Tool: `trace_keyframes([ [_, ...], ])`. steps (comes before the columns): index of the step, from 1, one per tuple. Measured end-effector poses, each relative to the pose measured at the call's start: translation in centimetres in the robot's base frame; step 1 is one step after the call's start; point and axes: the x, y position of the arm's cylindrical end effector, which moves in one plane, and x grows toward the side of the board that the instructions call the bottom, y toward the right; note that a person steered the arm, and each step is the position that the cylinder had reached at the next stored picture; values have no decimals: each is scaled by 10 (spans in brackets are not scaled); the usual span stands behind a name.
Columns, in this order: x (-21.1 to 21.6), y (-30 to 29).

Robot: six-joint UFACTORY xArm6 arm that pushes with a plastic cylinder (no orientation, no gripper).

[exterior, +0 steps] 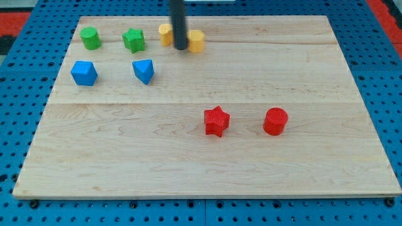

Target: Place the hexagon parallel to the heart

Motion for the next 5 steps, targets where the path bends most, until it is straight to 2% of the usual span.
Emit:
trace_keyframes([
  [1,0,-11],
  [2,-56,-13],
  [3,-89,-20],
  [5,-55,-45],
])
